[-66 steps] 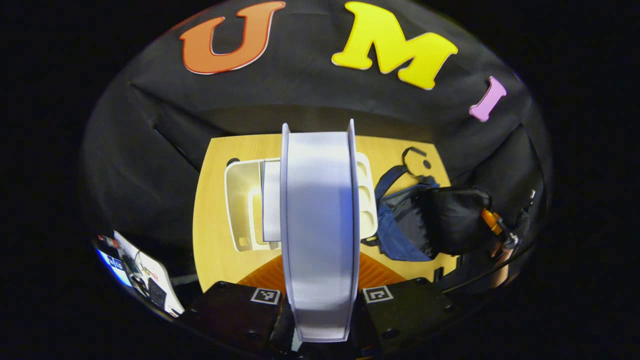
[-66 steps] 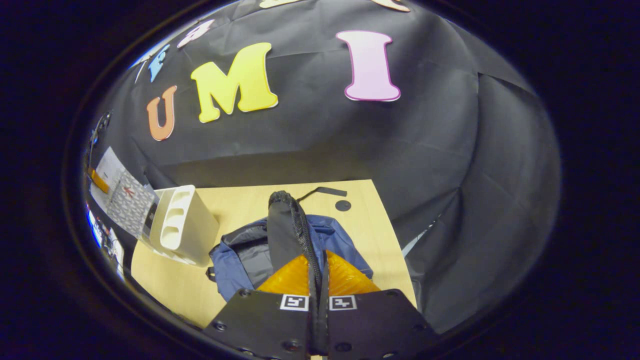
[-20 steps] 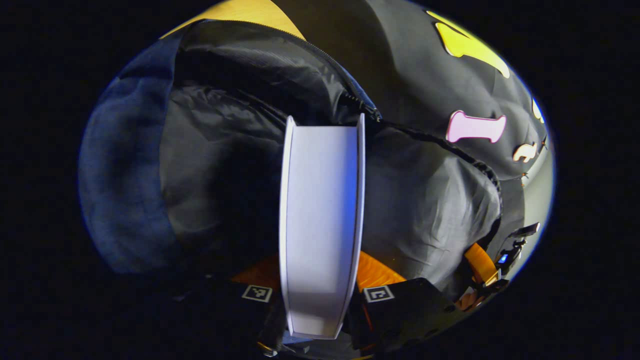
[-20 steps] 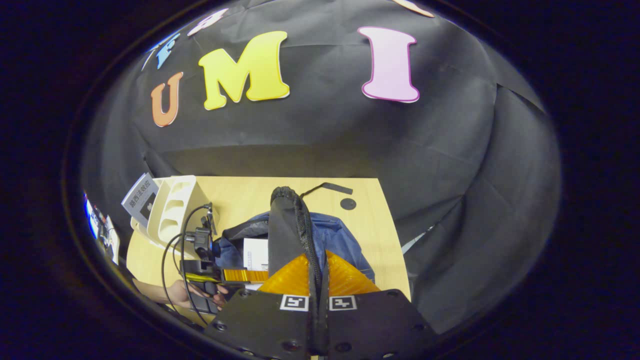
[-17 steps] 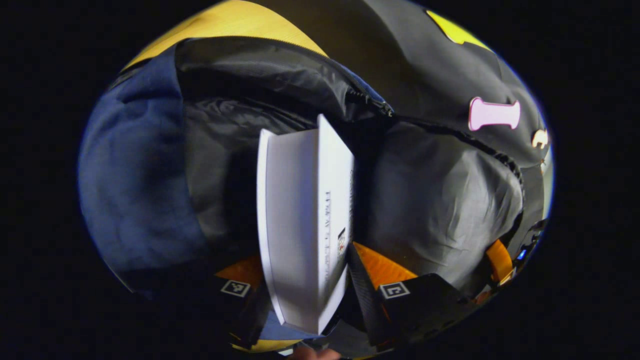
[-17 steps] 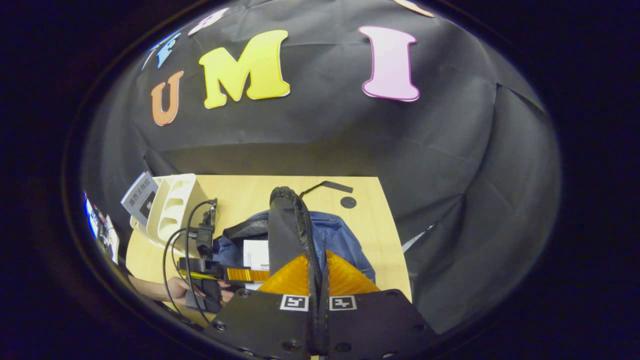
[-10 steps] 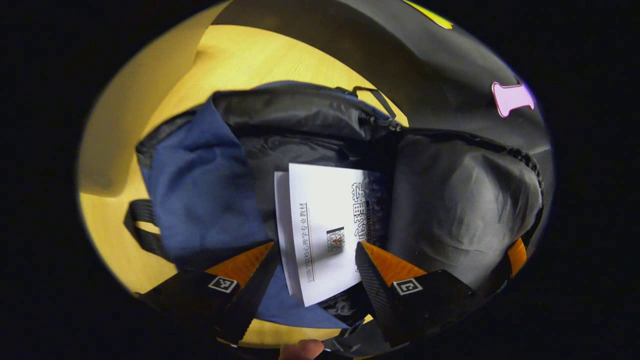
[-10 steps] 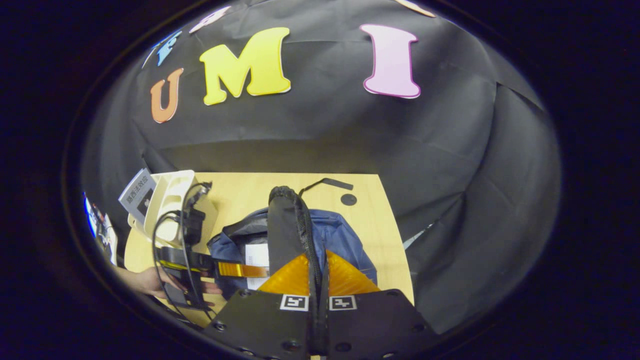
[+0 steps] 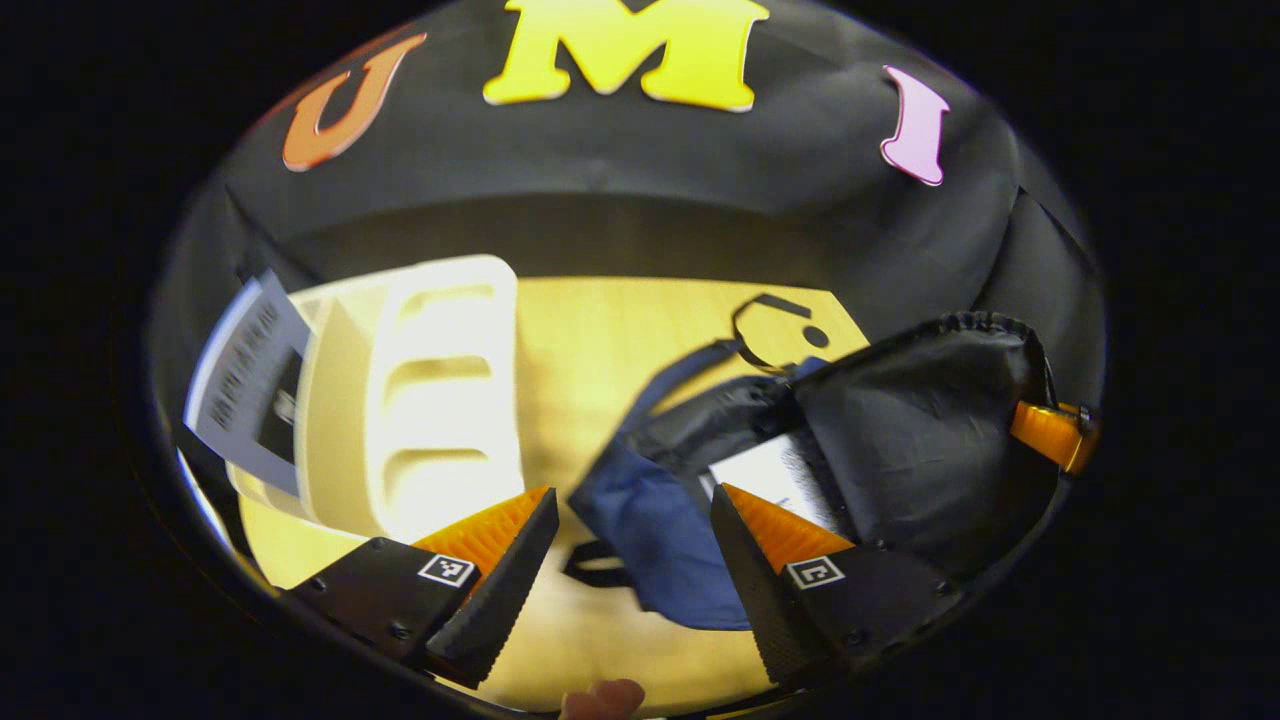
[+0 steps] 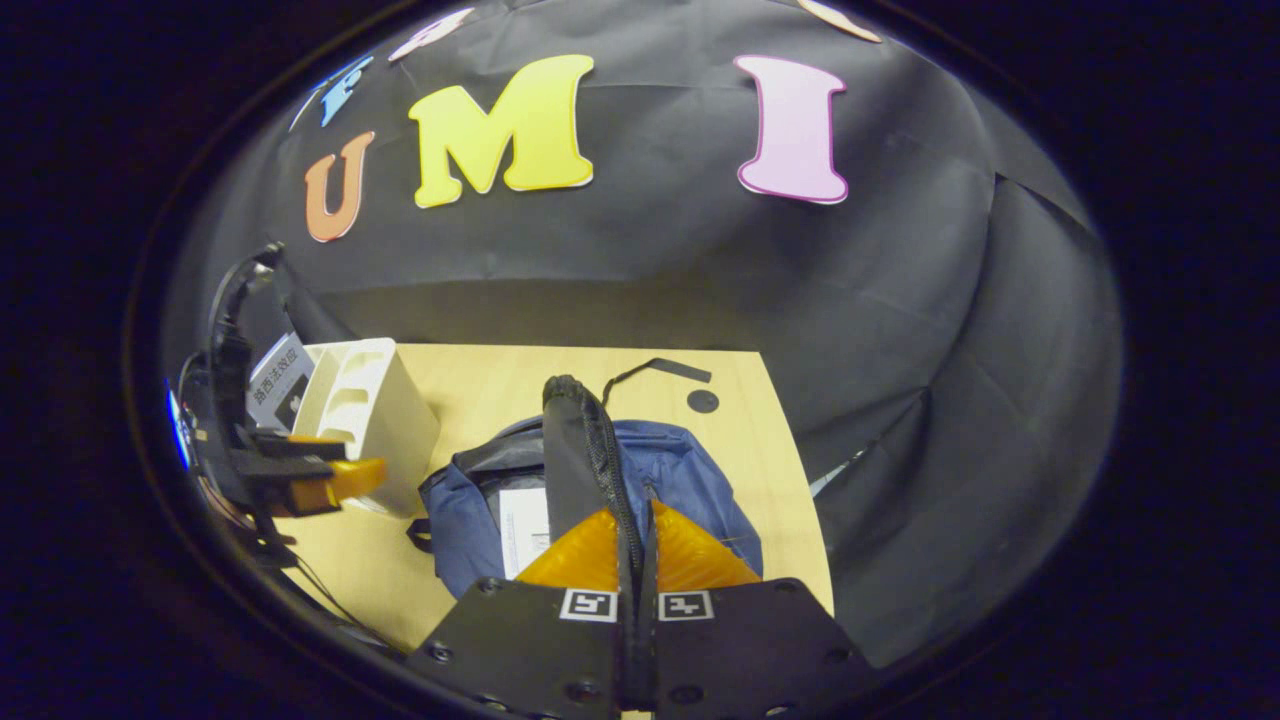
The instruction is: Open the schoolbag, grab two books from the bookshelf and put them into the schoolbag.
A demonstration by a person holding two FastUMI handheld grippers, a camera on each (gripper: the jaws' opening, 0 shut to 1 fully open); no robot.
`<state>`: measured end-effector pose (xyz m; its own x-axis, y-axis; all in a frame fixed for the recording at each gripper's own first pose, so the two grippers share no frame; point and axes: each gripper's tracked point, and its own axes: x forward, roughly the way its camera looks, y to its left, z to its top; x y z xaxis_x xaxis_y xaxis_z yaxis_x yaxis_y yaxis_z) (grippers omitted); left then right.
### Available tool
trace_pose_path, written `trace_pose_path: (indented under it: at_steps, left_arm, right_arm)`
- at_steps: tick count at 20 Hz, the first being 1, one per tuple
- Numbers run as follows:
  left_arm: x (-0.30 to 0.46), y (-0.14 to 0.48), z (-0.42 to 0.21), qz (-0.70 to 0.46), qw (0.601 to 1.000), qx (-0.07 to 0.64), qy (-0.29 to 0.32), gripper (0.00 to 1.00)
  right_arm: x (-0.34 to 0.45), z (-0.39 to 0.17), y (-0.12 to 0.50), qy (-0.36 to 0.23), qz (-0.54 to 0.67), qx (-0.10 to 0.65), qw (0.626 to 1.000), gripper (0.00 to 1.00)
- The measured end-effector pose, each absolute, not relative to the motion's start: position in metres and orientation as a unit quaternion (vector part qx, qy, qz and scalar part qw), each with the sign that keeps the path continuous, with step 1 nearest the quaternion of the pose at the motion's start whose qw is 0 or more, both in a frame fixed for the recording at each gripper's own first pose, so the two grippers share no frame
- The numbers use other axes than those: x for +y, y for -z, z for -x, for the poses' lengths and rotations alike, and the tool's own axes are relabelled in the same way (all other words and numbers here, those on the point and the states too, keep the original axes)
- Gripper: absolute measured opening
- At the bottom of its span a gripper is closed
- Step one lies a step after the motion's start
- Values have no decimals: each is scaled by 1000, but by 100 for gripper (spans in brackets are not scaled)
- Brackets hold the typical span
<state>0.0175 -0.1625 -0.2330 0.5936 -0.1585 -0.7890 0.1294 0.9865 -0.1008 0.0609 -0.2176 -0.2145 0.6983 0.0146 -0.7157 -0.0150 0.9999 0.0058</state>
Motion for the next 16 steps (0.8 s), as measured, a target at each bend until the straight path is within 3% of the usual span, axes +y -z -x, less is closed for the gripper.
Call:
trace_pose_path:
  at_steps: [6,16]
  left_arm:
    - [-70,157,-16,-32,932,360,21,98]
    - [46,111,-16,5,919,393,-3,98]
  right_arm:
    - [-200,-55,216,-6,17,388,922,1]
    - [-172,-45,216,-6,23,390,921,1]
